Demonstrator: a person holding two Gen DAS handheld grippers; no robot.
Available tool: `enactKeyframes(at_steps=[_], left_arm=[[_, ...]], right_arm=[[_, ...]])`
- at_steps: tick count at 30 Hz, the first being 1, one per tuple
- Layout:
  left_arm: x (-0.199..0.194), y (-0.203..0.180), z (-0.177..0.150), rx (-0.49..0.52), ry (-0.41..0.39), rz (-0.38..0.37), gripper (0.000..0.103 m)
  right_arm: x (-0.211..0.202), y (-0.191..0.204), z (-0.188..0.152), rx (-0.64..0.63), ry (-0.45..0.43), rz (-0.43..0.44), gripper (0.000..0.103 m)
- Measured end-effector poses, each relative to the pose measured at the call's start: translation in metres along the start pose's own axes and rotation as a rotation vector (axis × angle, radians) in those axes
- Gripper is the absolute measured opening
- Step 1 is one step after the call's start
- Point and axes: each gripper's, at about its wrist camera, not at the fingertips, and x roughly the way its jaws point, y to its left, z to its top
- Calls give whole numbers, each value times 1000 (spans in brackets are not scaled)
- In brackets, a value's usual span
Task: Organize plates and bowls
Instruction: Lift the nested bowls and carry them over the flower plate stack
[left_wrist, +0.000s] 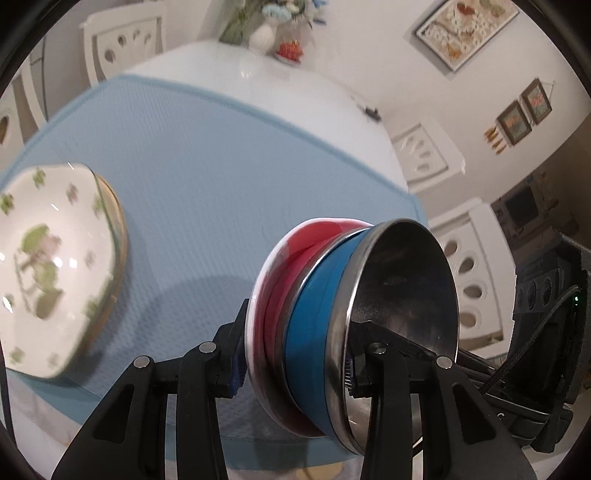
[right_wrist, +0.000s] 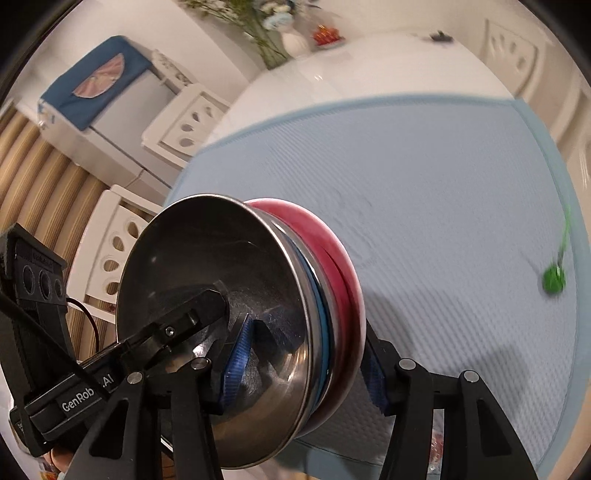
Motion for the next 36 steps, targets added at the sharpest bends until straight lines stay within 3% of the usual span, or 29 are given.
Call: enactKeyframes(at_steps=[11, 20, 27, 36], left_arm=[[-98, 46, 48, -67, -79, 73, 35], [-139, 124, 71, -27, -75, 86, 35], [-131, 177, 66, 36, -3, 52, 35], [-94, 210, 53, 46, 125, -11, 35]], right_arm=[[-9, 111, 34, -61, 4, 51, 54], [36, 213, 35, -86, 12, 58, 54], [83, 243, 18, -63, 54, 12, 54], [125, 234, 2, 17, 124, -81, 54]])
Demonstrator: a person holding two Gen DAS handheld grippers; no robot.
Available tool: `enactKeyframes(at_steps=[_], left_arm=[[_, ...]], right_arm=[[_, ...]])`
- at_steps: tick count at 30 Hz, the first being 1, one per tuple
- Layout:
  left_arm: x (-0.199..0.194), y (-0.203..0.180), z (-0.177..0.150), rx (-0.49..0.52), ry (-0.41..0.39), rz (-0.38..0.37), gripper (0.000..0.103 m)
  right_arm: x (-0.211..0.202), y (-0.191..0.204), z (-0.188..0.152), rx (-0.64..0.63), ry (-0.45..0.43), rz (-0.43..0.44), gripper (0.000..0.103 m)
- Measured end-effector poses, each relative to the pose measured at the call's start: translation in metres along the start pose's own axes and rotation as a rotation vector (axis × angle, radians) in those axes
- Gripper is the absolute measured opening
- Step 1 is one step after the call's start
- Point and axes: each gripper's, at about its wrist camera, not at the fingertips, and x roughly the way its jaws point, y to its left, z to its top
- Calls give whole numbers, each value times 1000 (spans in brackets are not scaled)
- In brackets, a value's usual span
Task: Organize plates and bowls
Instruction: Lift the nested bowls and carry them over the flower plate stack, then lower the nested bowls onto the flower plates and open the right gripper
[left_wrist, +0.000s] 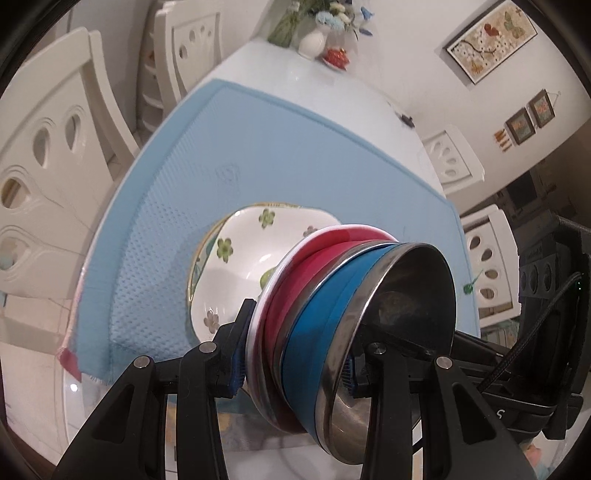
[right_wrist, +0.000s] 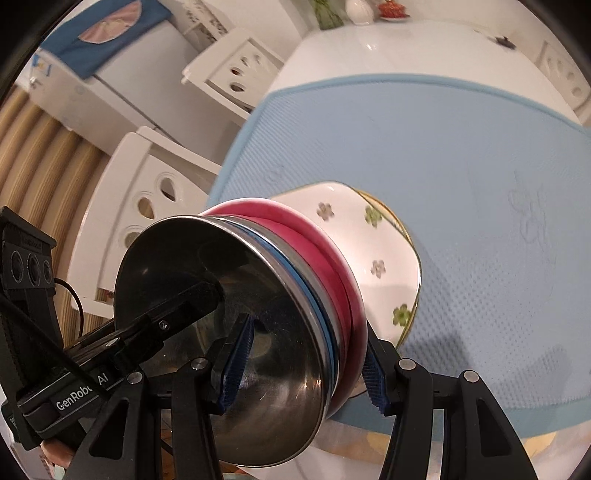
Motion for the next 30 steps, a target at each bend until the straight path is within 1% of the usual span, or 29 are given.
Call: enactKeyframes(at_steps=[5, 12, 14, 17, 18, 21, 25, 28, 30], left_arm=[[13, 4, 5, 19, 29, -24, 35], [23, 8, 18, 40, 50, -36, 35], [25, 10, 20, 41, 55, -42, 35], [25, 15, 25, 21, 66, -57, 35], [23, 17, 26, 17, 62, -65, 35], [8, 21, 33, 17, 10, -89, 37], [-15, 18, 40, 54, -29, -104, 38], [-36, 6, 38, 106, -64, -107, 38], [-53, -4, 36, 128, -103, -107, 38]], right_arm=[[11, -6, 4, 33, 6, -31, 54], [23, -2, 21, 73, 1, -52, 54], [23, -3, 23, 83, 0, -52, 54], [23, -10, 28, 132, 1, -30, 54], [21, -13, 29, 148, -1, -20, 54], [11, -18, 26, 186, -27, 6, 54], [-13, -11, 21, 183, -80, -6, 54], [-42, 2, 15, 151, -141, -23, 54], [-63, 17, 11, 98, -181, -49, 55]])
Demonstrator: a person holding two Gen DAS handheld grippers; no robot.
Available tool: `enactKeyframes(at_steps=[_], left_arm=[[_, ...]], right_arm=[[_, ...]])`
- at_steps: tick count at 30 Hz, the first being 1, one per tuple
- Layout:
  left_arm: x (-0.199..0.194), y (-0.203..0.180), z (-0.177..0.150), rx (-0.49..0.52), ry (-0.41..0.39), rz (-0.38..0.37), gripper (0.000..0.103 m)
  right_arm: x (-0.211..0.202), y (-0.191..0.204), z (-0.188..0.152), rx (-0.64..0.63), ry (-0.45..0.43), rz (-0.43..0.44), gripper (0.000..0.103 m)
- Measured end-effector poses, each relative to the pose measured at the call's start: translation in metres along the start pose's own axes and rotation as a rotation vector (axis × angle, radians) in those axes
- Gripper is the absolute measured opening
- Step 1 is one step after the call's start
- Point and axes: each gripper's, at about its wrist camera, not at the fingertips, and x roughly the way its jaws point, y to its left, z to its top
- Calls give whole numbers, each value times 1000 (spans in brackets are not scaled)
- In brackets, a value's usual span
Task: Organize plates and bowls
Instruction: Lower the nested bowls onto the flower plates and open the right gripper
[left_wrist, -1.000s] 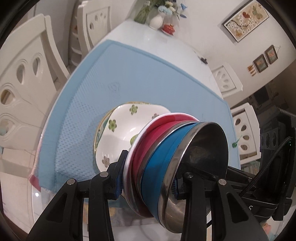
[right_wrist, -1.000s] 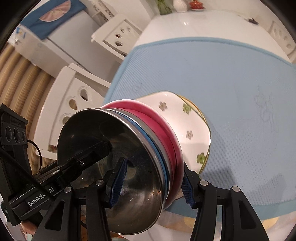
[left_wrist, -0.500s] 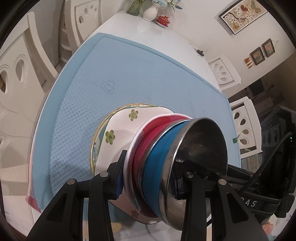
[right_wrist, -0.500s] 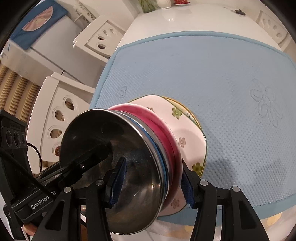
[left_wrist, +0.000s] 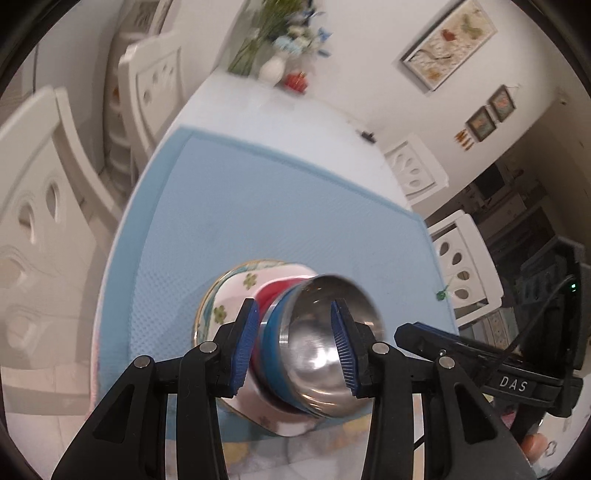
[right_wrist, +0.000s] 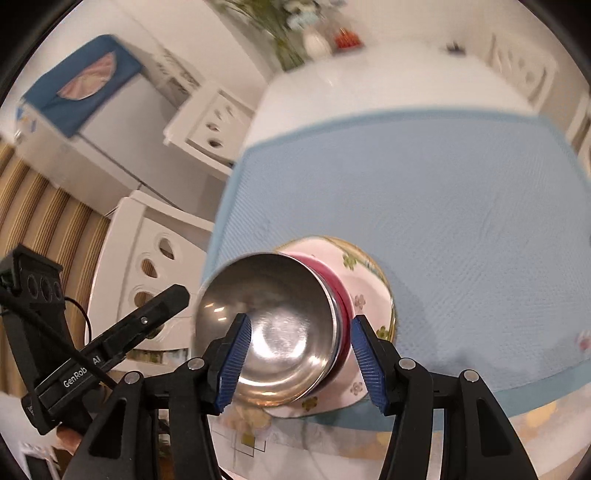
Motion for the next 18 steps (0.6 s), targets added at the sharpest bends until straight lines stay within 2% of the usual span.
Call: enactKeyframes(at_steps=[3, 5, 7, 10, 15, 18], left_arm=[[-34, -28, -2, 61, -103, 25, 38], [-56, -52, -4, 116, -173, 69, 38], [-76, -77, -8, 169, -242, 132, 38], [-98, -96, -15, 173, -298, 201, 47], [-131, -117, -32, 133, -337, 188, 47], [-146, -142, -49, 160, -370, 246, 47]], right_arm=[[-33, 20, 0, -95, -65, -64, 58], [-51, 33, -1, -141, -95, -137, 58], [-71, 42, -6, -166, -118, -164, 59], [-95, 46, -20, -165, -136, -190, 59], [-124, 48, -46, -228, -157, -250, 59], [-142, 48, -60, -237, -171, -251, 60]])
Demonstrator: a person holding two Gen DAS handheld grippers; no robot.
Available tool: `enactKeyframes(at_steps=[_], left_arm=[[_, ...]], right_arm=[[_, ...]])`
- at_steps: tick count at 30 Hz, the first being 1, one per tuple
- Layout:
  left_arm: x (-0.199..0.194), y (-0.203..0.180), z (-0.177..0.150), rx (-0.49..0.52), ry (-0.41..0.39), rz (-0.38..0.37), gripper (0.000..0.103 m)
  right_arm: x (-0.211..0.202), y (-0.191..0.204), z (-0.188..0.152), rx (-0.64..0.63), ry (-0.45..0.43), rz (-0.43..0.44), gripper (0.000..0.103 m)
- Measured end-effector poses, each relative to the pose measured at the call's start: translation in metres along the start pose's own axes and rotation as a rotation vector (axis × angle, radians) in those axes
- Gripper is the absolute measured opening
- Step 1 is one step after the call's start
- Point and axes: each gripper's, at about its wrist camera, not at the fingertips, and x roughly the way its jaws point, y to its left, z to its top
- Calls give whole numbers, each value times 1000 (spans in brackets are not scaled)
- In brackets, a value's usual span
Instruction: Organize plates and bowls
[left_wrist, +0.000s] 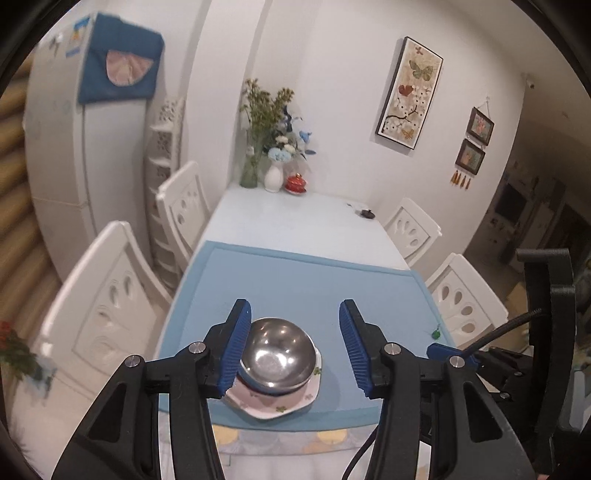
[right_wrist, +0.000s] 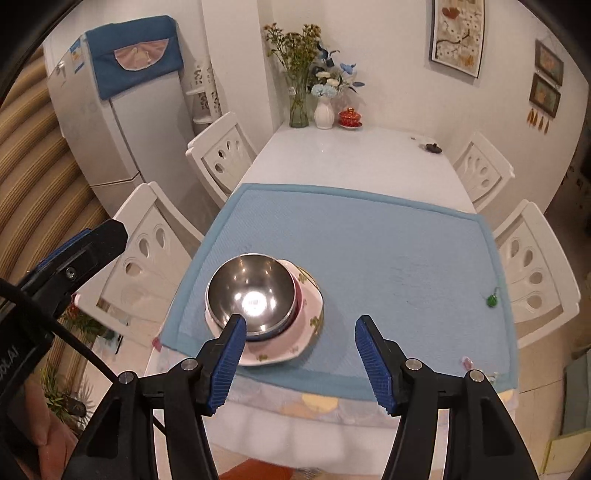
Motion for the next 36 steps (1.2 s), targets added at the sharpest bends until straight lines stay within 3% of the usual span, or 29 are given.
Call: enactKeyframes(at_steps=[1, 3, 4, 12, 17, 23, 26, 36], left_arm=[[-7, -6, -1, 11, -7, 18, 50], [-18, -16, -5, 23, -20, 75, 61], [-25, -20, -8, 24, -33, 95, 62], [-51, -27, -20, -2, -31, 143, 62], [-60, -25, -26, -3, -39, 163, 68], [-47, -20, -17, 43, -29, 156, 69], [-40, -17, -12, 62, -20, 172, 78], [-20, -7, -8, 124, 21, 188, 79]], right_arm=[[-6, -1, -4, 1, -9, 0, 62], [-15, -3, -12, 7, -22, -4, 80], [-20, -5, -15, 8, -30, -2, 80], [-32, -1, -32, -28, -20, 22, 80], [-36, 5, -37, -5, -17, 44, 80], [-23, 11, -33, 35, 9, 21, 81], [-15, 13, -26, 50, 24, 14, 81], [0, 18, -17, 88, 46, -35, 80]])
